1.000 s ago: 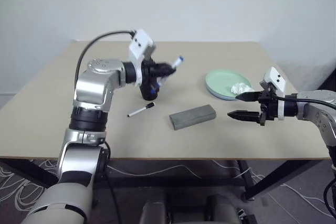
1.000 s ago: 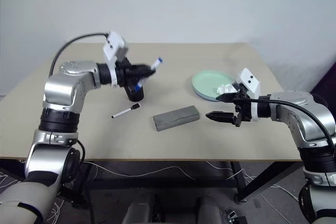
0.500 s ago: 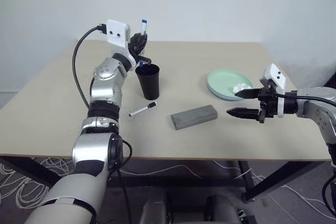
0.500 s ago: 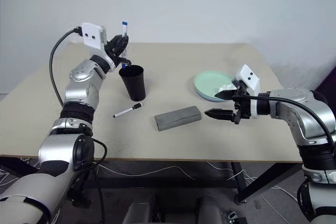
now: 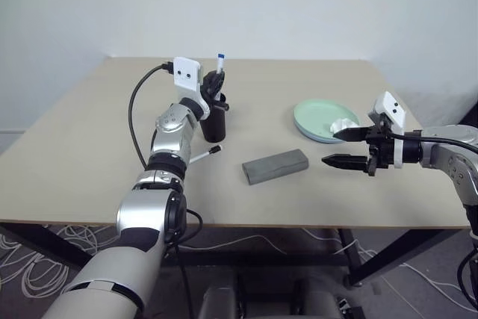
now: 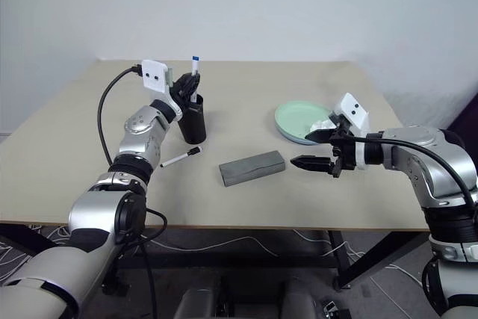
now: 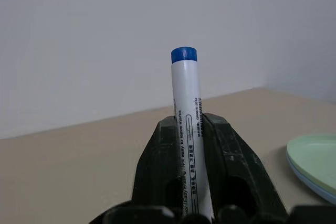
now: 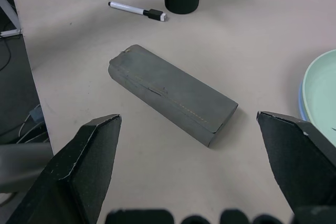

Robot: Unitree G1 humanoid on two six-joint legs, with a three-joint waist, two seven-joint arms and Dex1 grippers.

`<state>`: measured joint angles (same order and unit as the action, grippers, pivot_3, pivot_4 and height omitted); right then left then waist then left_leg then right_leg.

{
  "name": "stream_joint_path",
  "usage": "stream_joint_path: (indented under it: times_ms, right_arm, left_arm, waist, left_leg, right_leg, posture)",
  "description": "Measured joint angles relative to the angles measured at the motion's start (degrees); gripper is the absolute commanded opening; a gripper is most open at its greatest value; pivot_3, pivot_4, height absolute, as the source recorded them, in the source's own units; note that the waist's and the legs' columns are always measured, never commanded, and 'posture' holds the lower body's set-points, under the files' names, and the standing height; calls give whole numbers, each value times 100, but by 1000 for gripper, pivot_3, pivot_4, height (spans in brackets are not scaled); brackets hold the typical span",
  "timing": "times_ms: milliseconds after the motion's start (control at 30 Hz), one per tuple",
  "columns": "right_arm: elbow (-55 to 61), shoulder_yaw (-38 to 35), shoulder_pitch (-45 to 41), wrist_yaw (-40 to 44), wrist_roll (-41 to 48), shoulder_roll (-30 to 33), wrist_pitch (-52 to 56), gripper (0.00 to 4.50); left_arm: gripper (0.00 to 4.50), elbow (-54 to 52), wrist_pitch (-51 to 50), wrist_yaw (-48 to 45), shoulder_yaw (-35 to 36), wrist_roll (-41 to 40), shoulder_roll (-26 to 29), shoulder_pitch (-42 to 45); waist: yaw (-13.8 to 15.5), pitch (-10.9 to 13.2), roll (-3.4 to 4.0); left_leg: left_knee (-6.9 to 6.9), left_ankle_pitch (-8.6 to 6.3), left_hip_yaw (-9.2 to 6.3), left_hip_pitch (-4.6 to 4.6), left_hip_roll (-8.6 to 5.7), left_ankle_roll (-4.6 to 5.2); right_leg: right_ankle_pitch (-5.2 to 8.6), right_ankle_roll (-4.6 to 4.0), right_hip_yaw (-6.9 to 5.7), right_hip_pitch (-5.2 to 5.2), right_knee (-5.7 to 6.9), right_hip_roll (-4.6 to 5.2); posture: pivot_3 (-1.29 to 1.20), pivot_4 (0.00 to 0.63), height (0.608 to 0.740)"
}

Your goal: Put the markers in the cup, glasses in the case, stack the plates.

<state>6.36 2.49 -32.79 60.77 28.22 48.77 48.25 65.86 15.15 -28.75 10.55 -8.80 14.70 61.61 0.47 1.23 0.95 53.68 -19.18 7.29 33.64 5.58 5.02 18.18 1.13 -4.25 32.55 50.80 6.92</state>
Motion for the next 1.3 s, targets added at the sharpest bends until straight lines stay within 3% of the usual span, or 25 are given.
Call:
stream_joint_path:
  times_ms: [200,367,467,567,700,900,1300]
  right_arm:
    - [95,-7,22,-13,29,0,35,4500]
    - [99,-7,22,-13,48,0,37,4500]
    - [102,-6,21,-13,52,0,40,4500]
    - [100,-3,10,-13,55,-2,42,4500]
    - [100,3,2,-12,56,-14,43,4500]
    - [99,15,-18,-4,56,-30,41,4500]
    - [99,28,-26,-11,57,-52,45,4500]
  left_arm:
    - [3532,10,1,-8,7,0,57,17]
    - [3532,-76,-188,-556,238,-335,263,238]
    - [3532,-731,-942,-1664,251,-685,568,344]
    - [3532,-2100,-2147,-3185,-203,-1014,986,-76]
    - [3532,-3203,-3100,-4189,-1035,-877,1583,-1112]
    - [3532,-3098,-3072,-4243,-1490,-259,2015,-1593]
    - [3532,-1437,-2314,-3647,-1746,703,2004,-1415]
  waist:
    - [1,0,0]
    - [0,2,-3]
    - [-14,1,0]
    - [-42,-5,10]
    - [-68,-4,12]
    - [-26,-3,9]
    - [-28,-2,7]
  left_leg:
    - [5,-1,-3,0,-1,1]
    - [4,-2,-3,2,1,-2]
    - [3,-5,-7,2,2,-11]
    - [4,2,-11,-6,3,-35]
    - [4,0,-8,-8,7,-29]
    - [4,-27,-12,-7,10,-29]
    - [3,-32,-3,1,10,-29]
  right_leg:
    - [0,1,0,0,-2,3]
    - [1,0,-3,5,-2,1]
    - [0,-2,-1,5,-3,2]
    - [0,-3,6,2,-3,2]
    - [1,-1,9,5,2,-5]
    - [12,18,-3,10,5,4]
    - [16,25,8,22,0,4]
  posture:
    - [0,0,639]
    - [0,0,639]
    - [0,0,639]
    - [0,0,639]
    - [0,0,639]
    - [0,0,639]
    - [0,0,639]
